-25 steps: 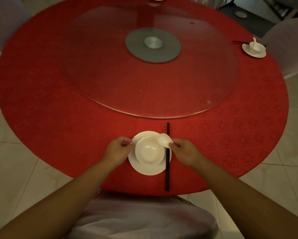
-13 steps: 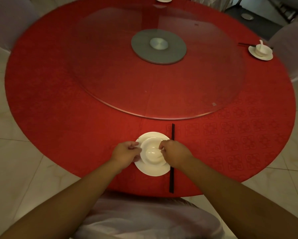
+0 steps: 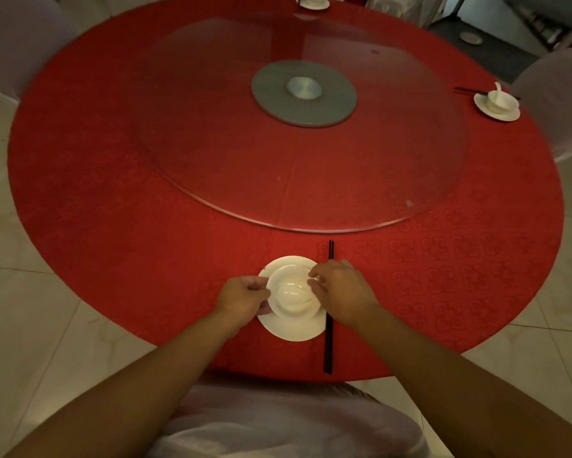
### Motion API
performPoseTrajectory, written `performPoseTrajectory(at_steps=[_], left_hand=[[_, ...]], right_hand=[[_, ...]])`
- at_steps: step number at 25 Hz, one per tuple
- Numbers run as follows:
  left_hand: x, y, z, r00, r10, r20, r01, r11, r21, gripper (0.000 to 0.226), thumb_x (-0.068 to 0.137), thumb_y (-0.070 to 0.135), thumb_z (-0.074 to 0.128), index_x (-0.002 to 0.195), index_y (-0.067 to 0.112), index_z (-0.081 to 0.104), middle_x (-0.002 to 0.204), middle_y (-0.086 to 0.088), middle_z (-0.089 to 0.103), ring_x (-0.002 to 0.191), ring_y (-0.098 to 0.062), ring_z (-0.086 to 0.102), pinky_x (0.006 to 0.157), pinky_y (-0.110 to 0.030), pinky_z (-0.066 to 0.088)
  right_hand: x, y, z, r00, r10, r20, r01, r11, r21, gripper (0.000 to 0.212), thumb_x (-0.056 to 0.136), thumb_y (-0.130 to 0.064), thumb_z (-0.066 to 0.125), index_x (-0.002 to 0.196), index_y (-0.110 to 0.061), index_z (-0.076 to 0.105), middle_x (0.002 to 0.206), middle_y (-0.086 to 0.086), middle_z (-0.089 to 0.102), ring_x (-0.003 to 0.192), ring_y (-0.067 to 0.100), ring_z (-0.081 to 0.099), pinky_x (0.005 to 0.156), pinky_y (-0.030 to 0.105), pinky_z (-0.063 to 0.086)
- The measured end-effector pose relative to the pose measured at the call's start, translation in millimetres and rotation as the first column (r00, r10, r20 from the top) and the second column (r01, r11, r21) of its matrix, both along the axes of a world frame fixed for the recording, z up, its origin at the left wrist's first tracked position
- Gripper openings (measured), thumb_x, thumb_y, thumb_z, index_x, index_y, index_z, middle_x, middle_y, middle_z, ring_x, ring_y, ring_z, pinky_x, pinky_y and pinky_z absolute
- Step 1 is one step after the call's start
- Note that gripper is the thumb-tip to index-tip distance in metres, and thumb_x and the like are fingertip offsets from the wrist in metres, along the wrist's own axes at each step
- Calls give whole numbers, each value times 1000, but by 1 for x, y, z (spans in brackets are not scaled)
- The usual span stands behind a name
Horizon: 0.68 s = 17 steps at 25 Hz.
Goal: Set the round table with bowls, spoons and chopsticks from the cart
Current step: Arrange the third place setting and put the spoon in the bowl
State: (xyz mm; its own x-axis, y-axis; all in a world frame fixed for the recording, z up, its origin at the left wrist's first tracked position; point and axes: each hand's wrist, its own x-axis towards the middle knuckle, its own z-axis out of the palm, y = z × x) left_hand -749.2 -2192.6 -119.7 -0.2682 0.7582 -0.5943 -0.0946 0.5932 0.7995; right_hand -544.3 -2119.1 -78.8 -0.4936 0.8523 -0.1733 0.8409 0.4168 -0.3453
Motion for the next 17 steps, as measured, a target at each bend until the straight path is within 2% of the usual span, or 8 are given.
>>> performPoseTrajectory(at_steps=[1,3,5,7,9,11,14,17], left_hand=[[0,0,-1,1000,4,1,-4,1000,2,28,89,-8,63,112,3,73,91,-11,71,75,-20,68,58,-24,62],[-1,0,-3,1000,11,8,-11,1000,2,27,89,-8,63,110,5,74,92,-12,71,76,-20,67,62,-26,62],[-1,0,-3,1000,15,18,-15,1000,2,25,89,-7,63,105,9,75,93,-12,71,77,-21,68,63,-28,63],[-1,0,-3,1000,16,20,-16,1000,2,23,90,-6,64,103,11,75,95,-12,72,78,-21,69,66,-29,63],[-1,0,-2,1000,18,21,-18,1000,2,23,90,-5,64,103,10,75,95,-12,73,79,-21,70,64,-28,63],[-1,0,-1,999,20,25,-20,1000,8,23,90,-5,64,99,13,75,95,-12,74,79,-21,71,61,-25,62],[-2,0,-2,999,21,28,-21,1000,3,23,89,-5,65,99,13,76,95,-12,75,79,-22,73,60,-24,61],[-3,0,-5,999,21,25,-21,1000,1,22,89,-4,65,103,11,76,94,-11,76,77,-21,74,61,-25,61]], right_hand=[[7,0,1,988,-101,-118,102,995,5,16,96,-30,56,104,-24,70,96,-6,68,93,17,59,79,36,51],[23,2,0,881,-370,-295,366,928,-69,12,96,-23,58,92,-22,68,82,-13,67,81,13,65,65,26,51],[38,2,-5,810,-520,-271,500,854,-145,11,95,-19,61,91,-19,71,82,-11,68,81,14,68,61,22,48],[47,-2,-12,832,-532,-160,499,842,-206,11,93,-18,65,95,-14,75,91,-1,75,84,17,70,69,26,52],[46,-7,-16,847,-522,-102,481,833,-274,10,90,-22,69,93,-15,76,89,1,76,78,14,69,71,30,56],[41,-12,-17,854,-514,-77,470,827,-308,7,87,-24,72,82,-20,72,75,-3,72,65,10,66,60,30,55],[30,-21,-20,865,-499,-53,456,826,-332,28,82,-24,76,60,-22,59,56,-7,62,48,7,56,45,24,43],[23,-27,-23,848,-523,-83,468,814,-345,38,83,-28,78,54,-21,54,54,-4,60,47,9,54,46,25,41]])
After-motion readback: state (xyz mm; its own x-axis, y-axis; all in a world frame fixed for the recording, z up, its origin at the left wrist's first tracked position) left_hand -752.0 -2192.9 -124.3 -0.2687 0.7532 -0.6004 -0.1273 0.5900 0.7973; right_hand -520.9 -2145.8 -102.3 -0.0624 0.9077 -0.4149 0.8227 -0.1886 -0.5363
